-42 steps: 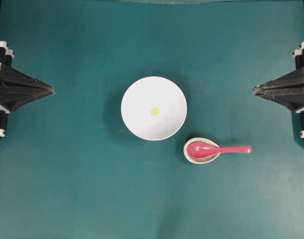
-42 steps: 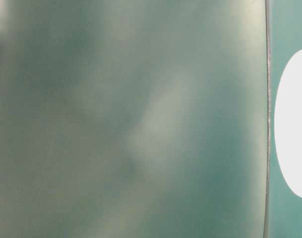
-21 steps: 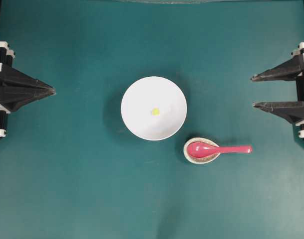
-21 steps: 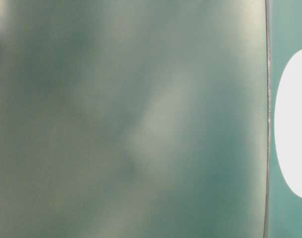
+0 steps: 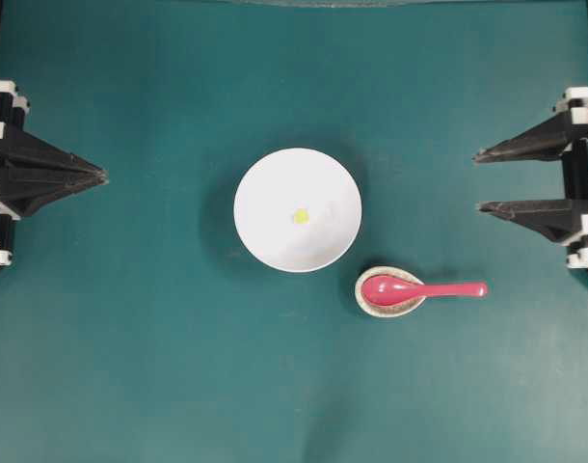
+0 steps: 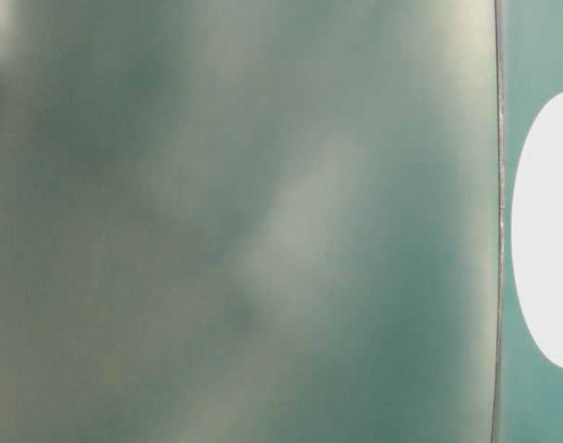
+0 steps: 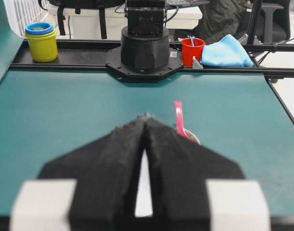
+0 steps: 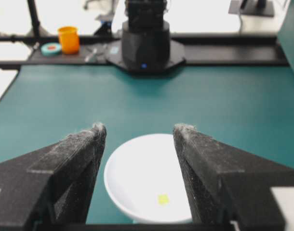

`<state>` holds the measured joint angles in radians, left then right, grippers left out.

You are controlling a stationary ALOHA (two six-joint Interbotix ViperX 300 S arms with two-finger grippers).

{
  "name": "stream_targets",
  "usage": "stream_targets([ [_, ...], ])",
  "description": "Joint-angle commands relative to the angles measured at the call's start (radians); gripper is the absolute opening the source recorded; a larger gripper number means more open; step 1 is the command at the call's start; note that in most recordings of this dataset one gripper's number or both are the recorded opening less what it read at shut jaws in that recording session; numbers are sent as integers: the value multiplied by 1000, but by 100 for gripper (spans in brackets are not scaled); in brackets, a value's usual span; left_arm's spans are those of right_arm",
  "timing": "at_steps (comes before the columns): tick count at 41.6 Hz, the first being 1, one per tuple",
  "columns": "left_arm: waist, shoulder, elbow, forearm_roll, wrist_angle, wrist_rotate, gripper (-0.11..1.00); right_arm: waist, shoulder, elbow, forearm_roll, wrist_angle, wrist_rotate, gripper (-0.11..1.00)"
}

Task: Scoop the yellow hexagonal prism block from the bowl with a spoon using the right arm.
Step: 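Move the right gripper toward the red spoon handle in the spoon rest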

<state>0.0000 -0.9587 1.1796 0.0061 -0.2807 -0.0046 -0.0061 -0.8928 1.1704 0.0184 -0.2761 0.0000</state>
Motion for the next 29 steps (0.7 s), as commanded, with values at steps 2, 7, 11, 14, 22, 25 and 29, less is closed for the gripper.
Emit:
stream_targets([
  [2, -2, 2, -28, 0, -3, 0, 4, 0, 34, -3, 5, -29, 2, 61],
  [7, -2, 2, -28, 3, -2, 6, 4, 0, 80, 18, 6, -77, 2, 61],
  [11, -2, 2, -28, 3, 2, 12, 4, 0, 123, 49, 11, -146, 6, 61],
  [14, -2, 0, -28, 5, 5, 12, 4, 5, 160, 75, 18, -204, 11, 61],
  [22, 0, 2, -28, 5, 12, 15, 4, 40, 268, 158, 51, -379, 26, 61],
  [25, -2, 2, -28, 5, 14, 17, 4, 67, 308, 183, 66, -453, 34, 61],
  [29, -2, 2, -26, 5, 15, 18, 4, 115, 374, 213, 101, -551, 35, 61],
])
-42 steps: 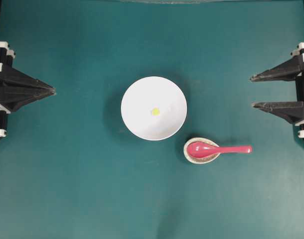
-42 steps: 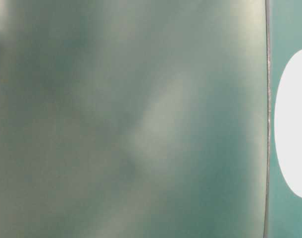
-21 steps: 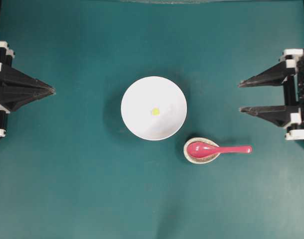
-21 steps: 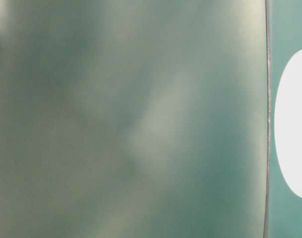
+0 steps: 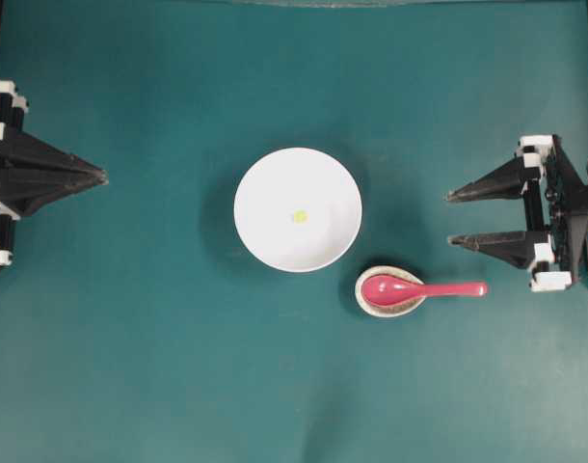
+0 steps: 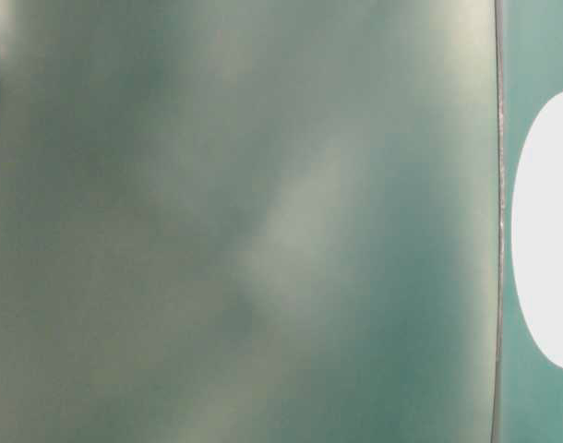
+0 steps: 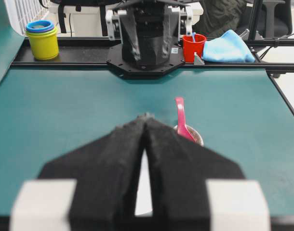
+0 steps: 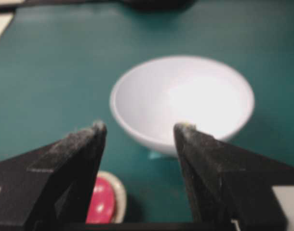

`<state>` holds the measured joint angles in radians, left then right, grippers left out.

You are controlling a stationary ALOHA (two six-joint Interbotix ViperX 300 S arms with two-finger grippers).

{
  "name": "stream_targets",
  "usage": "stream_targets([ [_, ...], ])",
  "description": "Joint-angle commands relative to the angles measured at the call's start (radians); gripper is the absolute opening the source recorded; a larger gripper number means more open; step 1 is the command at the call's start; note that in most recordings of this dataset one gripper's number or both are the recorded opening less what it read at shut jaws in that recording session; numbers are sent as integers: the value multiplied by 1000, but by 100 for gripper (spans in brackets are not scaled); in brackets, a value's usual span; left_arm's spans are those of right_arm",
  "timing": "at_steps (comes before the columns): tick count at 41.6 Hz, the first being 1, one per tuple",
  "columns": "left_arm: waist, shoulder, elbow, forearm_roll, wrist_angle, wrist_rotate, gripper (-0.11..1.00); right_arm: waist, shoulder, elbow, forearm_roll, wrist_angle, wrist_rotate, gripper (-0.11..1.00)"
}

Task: Scoop the yellow hexagonal prism block from the bowl with a spoon using the right arm.
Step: 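Move the right gripper toward the red spoon handle in the spoon rest, then close the right gripper on the red spoon handle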

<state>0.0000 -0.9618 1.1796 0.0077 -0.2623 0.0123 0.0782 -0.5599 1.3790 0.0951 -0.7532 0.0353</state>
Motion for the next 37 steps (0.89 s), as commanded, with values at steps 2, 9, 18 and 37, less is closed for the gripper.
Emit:
stream_targets([
  [2, 0, 5, -26, 3, -2, 5, 4, 51, 66, 14, 41, -104, 2, 61],
  [9, -2, 5, -26, 9, 3, 5, 4, 129, 193, 46, 112, -239, 0, 61],
  [18, -2, 5, -28, 9, 8, 5, 4, 232, 367, 40, 207, -385, 2, 61],
  [37, -2, 3, -28, 9, 9, 5, 4, 486, 706, -37, 489, -554, 37, 61],
])
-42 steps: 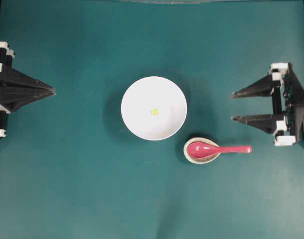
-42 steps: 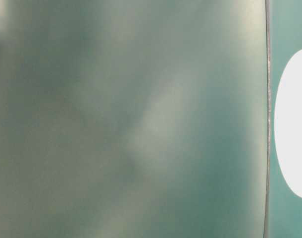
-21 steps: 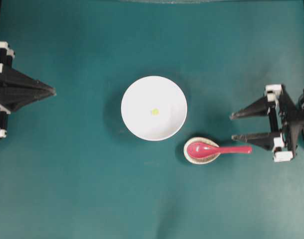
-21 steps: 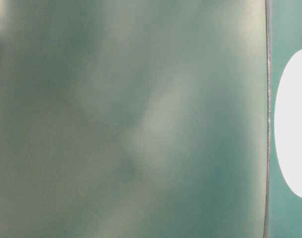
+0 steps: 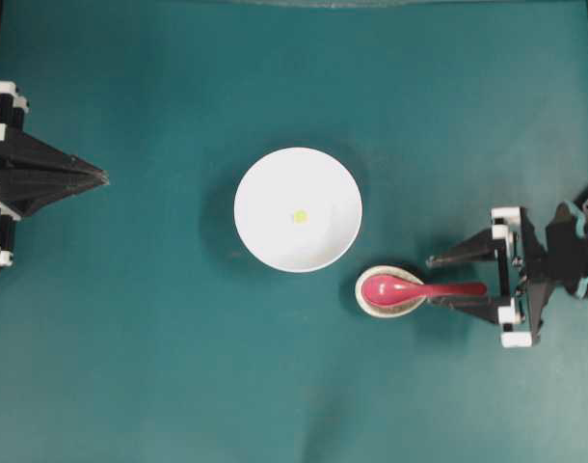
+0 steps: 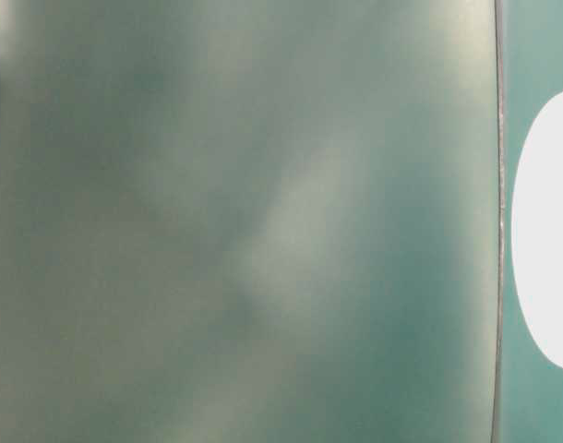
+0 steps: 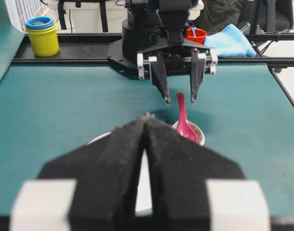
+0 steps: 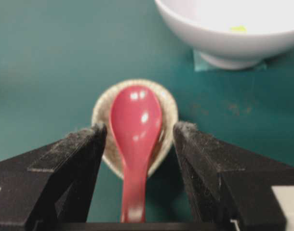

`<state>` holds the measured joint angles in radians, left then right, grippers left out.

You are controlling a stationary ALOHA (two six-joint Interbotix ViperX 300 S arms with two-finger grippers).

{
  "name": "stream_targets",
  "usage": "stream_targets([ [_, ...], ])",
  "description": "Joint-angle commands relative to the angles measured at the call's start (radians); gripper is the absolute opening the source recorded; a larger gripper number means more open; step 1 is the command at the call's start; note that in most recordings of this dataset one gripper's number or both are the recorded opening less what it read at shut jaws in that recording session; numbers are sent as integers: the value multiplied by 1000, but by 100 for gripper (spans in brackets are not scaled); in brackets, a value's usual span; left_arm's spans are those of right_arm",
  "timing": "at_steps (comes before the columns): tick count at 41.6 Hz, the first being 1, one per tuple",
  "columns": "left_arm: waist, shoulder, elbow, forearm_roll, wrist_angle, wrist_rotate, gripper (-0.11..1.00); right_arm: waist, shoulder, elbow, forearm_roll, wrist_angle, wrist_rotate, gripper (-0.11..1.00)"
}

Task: Scoop the yellow hexagonal prism block from the bowl with a spoon using the right arm.
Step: 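Close the right gripper on the red spoon handle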

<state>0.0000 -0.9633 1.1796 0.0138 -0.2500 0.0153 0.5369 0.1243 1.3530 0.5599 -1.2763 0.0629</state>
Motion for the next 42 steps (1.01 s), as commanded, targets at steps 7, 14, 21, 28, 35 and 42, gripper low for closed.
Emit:
stream_targets([
  [7, 0, 5, -28, 3, -3, 2, 4, 54, 77, -14, 43, -38, 41, 61],
  [14, -2, 5, -28, 3, -3, 2, 4, 55, 89, -15, 44, -26, 44, 61],
  [21, -2, 3, -28, 3, -3, 2, 4, 57, 89, -11, 44, 8, 46, 61],
  [28, -2, 5, -28, 3, -3, 2, 4, 61, 89, -9, 44, 20, 46, 61],
  [35, -2, 5, -28, 3, 2, 2, 4, 64, 89, -6, 43, 23, 46, 61],
  [42, 0, 5, -28, 3, 15, 2, 4, 71, 89, -6, 41, 23, 46, 60],
])
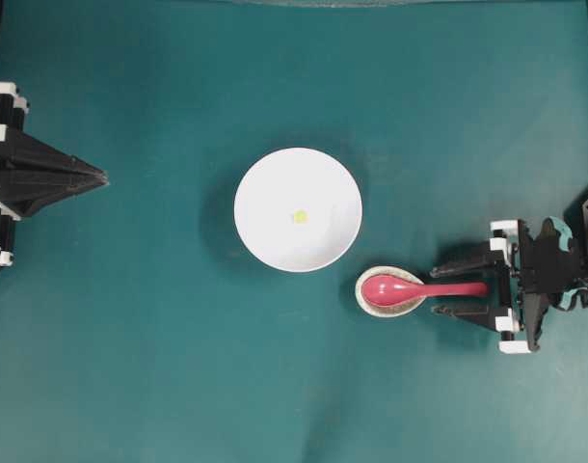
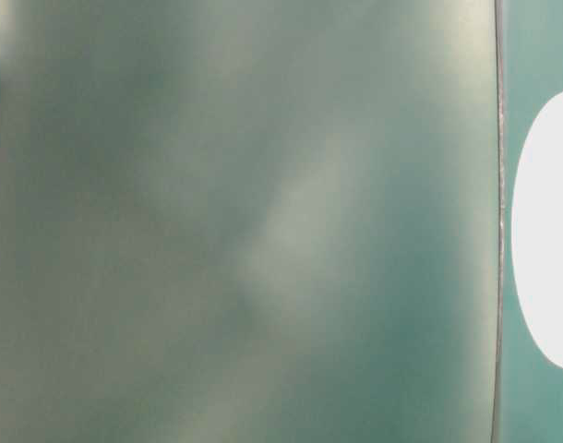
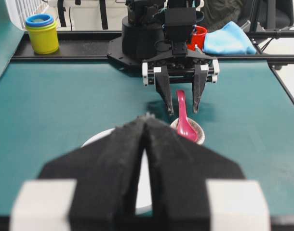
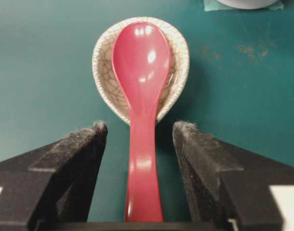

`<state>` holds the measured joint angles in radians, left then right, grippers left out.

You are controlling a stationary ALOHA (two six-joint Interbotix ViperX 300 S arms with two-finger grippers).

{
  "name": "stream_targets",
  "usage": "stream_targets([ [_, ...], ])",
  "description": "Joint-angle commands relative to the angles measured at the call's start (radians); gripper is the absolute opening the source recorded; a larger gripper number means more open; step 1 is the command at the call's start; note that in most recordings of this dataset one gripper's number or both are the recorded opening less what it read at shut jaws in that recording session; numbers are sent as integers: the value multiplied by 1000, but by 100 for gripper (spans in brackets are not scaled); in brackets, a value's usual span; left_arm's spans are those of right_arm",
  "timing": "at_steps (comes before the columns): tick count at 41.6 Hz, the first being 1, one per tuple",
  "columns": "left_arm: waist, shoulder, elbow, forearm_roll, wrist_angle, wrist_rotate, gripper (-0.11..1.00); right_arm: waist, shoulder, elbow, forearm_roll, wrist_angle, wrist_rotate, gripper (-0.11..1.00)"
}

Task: Scoop the yellow hexagonal prism block from the bowl with a spoon using the right arm.
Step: 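Close the right gripper on the red spoon handle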

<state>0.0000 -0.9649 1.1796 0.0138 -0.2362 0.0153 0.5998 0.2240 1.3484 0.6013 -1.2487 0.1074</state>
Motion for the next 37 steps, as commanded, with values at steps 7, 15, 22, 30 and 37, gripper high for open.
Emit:
stream_targets([
  [7, -2, 6, -29, 3, 3, 2, 4, 11, -11, 5, 0, -9, 2, 50],
  [15, -2, 6, -28, 3, 3, 2, 4, 11, -11, 8, -2, -9, 2, 40],
  [22, -2, 6, -31, 3, 3, 2, 4, 11, -11, 6, 0, -11, 2, 40],
  [30, -2, 6, -32, 3, 3, 2, 4, 11, -11, 3, 0, -11, 2, 40],
  [37, -2, 6, -32, 3, 3, 2, 4, 11, -23, 6, 2, -11, 3, 32],
])
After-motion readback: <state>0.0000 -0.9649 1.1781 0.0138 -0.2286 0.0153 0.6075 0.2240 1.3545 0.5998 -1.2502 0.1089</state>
